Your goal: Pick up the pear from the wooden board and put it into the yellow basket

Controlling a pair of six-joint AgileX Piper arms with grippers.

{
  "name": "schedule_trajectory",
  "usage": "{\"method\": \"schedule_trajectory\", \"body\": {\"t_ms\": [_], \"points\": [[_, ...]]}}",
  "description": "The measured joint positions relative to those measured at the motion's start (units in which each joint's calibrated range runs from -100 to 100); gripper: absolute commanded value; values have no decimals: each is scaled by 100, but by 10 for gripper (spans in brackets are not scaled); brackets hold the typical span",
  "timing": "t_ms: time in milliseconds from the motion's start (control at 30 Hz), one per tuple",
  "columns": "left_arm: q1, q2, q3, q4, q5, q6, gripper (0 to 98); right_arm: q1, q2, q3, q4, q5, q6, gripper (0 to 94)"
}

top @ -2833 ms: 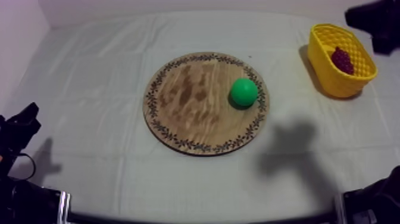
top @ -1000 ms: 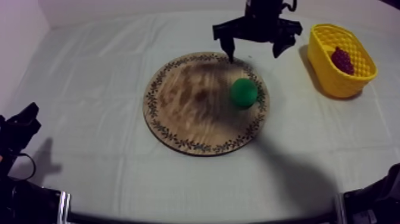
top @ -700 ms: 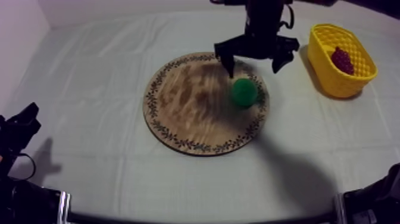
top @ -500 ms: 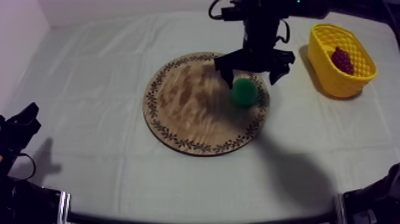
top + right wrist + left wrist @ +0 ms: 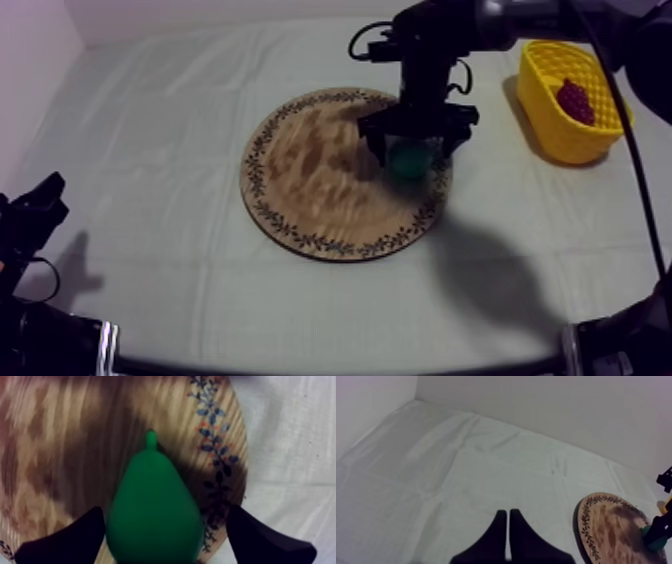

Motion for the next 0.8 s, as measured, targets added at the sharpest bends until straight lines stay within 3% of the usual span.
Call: {"method": "schedule_trajectory", "body": {"t_ms": [100,233,433,800], "points": [[0,0,0,0,0,0,1,33,54,-20,-79,-131,131,461],[0,0,0,0,0,0,1,69,38,6,-110,-166,226,390],[0,0,0,0,0,0,1,62,-295,197,-53,-138,248,377],[0,0,0,0,0,0,1,513,-1818,-341,717,352,583,397]]}}
